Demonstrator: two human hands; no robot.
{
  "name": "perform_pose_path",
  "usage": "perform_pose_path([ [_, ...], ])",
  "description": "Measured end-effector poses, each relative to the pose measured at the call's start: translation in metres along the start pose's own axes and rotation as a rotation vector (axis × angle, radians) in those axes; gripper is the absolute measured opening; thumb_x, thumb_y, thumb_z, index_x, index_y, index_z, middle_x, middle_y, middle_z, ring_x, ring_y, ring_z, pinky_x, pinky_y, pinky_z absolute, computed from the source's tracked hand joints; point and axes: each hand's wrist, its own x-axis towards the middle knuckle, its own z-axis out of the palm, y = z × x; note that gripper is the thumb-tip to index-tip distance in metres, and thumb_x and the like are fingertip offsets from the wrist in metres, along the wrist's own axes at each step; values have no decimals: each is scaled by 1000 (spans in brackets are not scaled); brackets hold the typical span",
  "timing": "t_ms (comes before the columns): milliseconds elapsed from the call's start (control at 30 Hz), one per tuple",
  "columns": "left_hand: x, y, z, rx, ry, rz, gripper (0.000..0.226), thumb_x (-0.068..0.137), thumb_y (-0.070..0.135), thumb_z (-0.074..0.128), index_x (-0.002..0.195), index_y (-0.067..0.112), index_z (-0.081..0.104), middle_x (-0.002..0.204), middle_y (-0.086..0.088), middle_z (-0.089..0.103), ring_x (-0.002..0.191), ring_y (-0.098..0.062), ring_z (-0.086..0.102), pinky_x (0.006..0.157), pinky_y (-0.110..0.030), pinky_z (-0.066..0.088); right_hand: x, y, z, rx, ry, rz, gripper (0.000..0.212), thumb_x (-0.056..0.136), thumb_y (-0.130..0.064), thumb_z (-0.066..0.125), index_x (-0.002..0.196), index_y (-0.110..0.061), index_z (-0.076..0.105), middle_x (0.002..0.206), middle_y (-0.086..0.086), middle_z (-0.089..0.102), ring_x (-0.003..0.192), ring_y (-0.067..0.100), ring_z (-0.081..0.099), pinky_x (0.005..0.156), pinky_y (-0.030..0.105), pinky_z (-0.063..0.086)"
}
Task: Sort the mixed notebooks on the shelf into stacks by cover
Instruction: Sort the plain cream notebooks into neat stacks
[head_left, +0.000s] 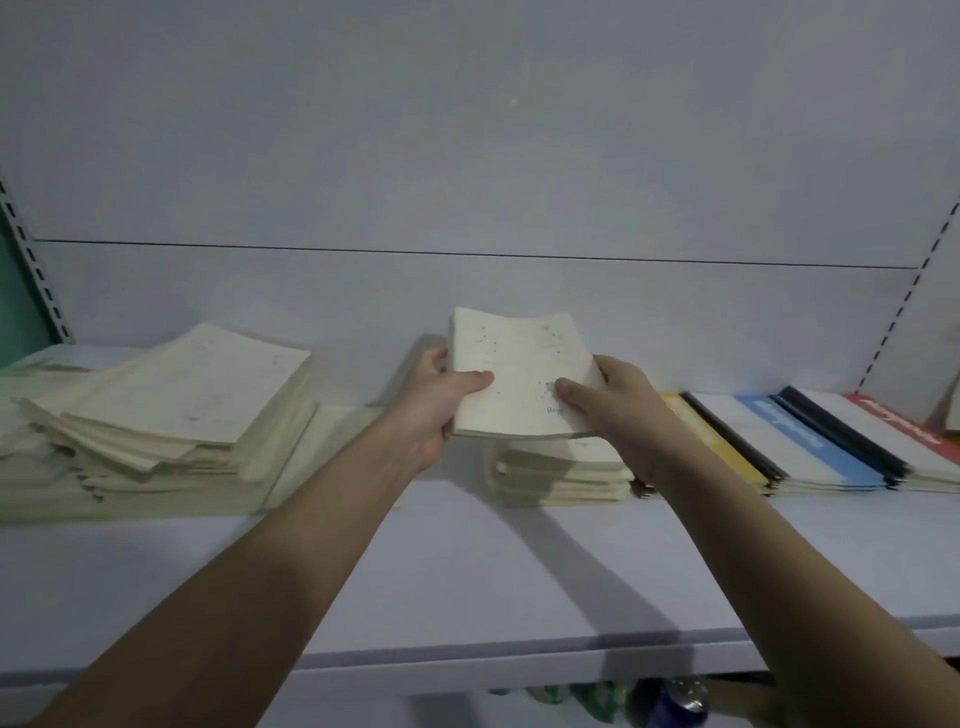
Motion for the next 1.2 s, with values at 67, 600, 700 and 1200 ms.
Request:
perform_pose_path([
  [67,10,-6,20,34,-10,23,45,89,0,63,131,9,50,122,-9,66,102,-24,68,80,-35,57,16,6,-20,-51,-21,23,21,93,-11,61,112,-2,60,99,7,70,79,17,67,62,28,57],
  [600,23,-32,51,493,204,30,48,102,21,44,149,15,34,136,9,45,114,-13,51,88,-21,36,61,60,-41,-711,-30,-214,41,96,-30,49,128,-5,52,136,14,41,124,29,42,96,37,41],
  [700,18,-37,25,617,296,143,49,101,25,47,148,18,37,150,0,40,135,-17,41,96,-23,32,33,22,-22,-330,148,-504,25,96,-20,49,114,-17,66,120,-2,54,110,14,53,89,30,45],
  [1200,-89,-81,-170,1117,620,52,33,96,18,50,126,18,64,128,-3,63,118,-23,56,103,-32,41,7,61,204,-797,-649,-553,67,90,-55,55,138,-9,44,143,9,43,130,28,39,107,38,33],
])
